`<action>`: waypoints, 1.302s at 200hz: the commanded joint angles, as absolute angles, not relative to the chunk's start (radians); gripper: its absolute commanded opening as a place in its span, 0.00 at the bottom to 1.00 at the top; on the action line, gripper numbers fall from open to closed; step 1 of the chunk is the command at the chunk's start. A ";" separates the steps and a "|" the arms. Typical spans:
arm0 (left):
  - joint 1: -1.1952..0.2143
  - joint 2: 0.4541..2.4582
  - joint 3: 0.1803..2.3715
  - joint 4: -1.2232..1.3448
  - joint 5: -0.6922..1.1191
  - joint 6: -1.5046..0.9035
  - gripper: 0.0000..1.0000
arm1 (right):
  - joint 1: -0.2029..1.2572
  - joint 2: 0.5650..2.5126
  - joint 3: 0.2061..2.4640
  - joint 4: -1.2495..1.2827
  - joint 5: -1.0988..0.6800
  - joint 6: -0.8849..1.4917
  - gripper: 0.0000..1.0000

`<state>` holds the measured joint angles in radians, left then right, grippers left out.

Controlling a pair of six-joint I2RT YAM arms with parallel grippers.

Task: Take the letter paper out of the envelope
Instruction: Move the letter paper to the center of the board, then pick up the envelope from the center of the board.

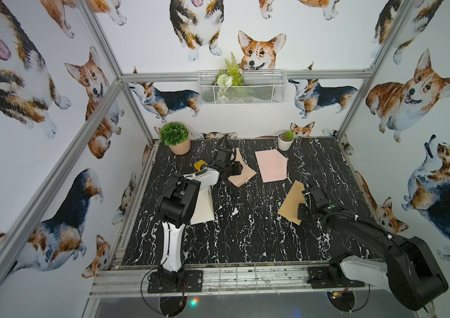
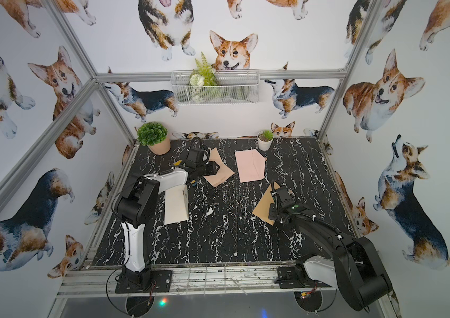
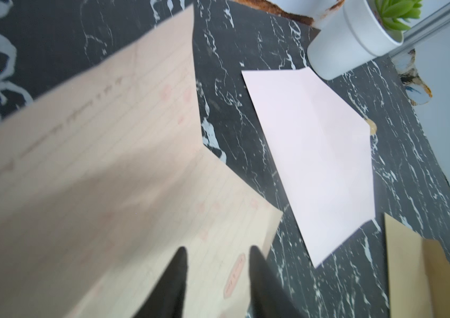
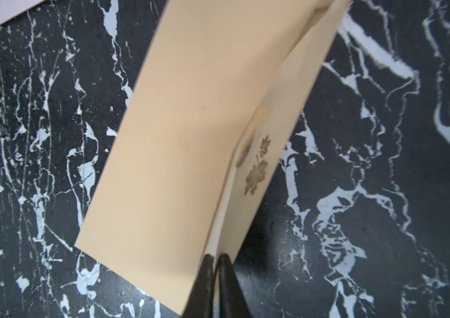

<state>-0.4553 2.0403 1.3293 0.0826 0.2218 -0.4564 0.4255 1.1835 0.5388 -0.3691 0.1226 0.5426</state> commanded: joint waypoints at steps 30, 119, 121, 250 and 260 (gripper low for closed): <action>-0.547 1.831 1.083 0.215 0.326 -0.536 0.47 | 0.429 1.210 0.549 -0.345 0.076 0.516 0.00; -0.575 1.666 0.669 0.688 0.422 -0.463 0.46 | 0.845 1.042 0.762 -0.366 0.201 0.453 0.00; -0.572 1.666 0.670 0.694 0.436 -0.462 0.46 | 0.846 1.041 0.765 -0.363 0.195 0.453 0.00; -0.476 1.750 0.577 1.043 0.600 -0.652 0.24 | 0.874 1.081 0.839 -0.239 0.037 0.483 0.00; -0.498 1.678 0.584 0.891 0.538 -0.547 0.24 | 0.874 1.078 0.833 -0.238 0.040 0.484 0.00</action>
